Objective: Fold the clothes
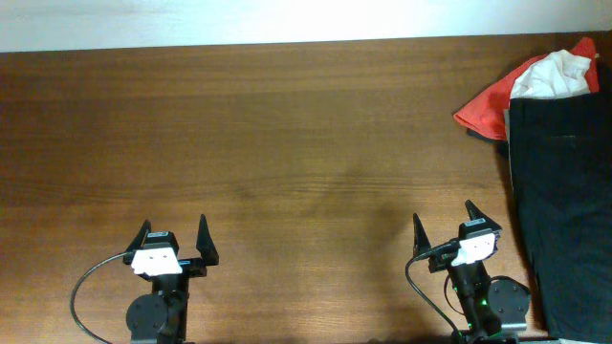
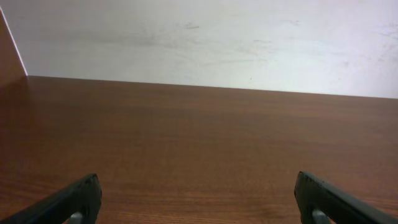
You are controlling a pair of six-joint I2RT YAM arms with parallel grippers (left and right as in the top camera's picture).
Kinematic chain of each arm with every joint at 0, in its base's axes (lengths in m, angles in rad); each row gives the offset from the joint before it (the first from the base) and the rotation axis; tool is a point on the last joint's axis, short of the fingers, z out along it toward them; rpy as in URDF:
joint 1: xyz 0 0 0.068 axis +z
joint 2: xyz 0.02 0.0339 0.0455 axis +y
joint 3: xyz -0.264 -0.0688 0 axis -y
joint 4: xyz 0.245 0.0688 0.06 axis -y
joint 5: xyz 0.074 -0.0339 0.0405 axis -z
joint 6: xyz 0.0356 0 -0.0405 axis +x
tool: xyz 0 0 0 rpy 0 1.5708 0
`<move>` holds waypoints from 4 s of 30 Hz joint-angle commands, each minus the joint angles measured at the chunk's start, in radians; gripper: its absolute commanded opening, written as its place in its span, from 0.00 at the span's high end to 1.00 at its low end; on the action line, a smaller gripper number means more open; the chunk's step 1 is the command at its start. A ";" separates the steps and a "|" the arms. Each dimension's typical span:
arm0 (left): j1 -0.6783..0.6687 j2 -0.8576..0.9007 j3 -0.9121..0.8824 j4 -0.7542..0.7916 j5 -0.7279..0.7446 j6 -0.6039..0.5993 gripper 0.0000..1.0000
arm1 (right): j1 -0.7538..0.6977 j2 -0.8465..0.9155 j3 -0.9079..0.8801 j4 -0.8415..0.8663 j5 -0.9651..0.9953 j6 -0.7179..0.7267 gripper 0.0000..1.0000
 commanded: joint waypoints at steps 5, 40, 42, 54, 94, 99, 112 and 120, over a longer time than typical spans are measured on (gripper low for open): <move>-0.044 0.000 -0.006 -0.001 0.014 0.019 0.00 | 0.006 -0.002 -0.005 -0.026 0.238 0.001 0.01; -0.044 0.000 -0.006 -0.001 0.014 0.019 0.01 | 0.006 -0.002 -0.005 -0.026 0.238 0.001 0.01; -0.044 0.000 -0.006 -0.001 0.014 0.019 0.01 | 0.006 -0.002 -0.005 -0.026 0.238 0.001 0.01; -0.044 0.000 -0.006 -0.001 0.015 0.019 0.01 | 0.007 -0.002 -0.005 0.005 -0.198 0.279 0.01; -0.044 0.000 -0.006 -0.001 0.014 0.019 0.01 | -0.180 1.541 1.428 -0.242 0.268 -0.018 0.01; -0.044 0.000 -0.006 -0.001 0.014 0.019 0.01 | -0.255 1.700 1.535 -0.290 0.272 -0.018 0.01; -0.044 0.000 -0.006 -0.001 0.015 0.019 0.01 | -0.314 2.070 1.535 -0.155 0.476 -0.130 0.01; -0.044 0.000 -0.006 -0.001 0.014 0.019 0.01 | -0.314 2.141 1.535 -0.166 0.474 -0.130 0.10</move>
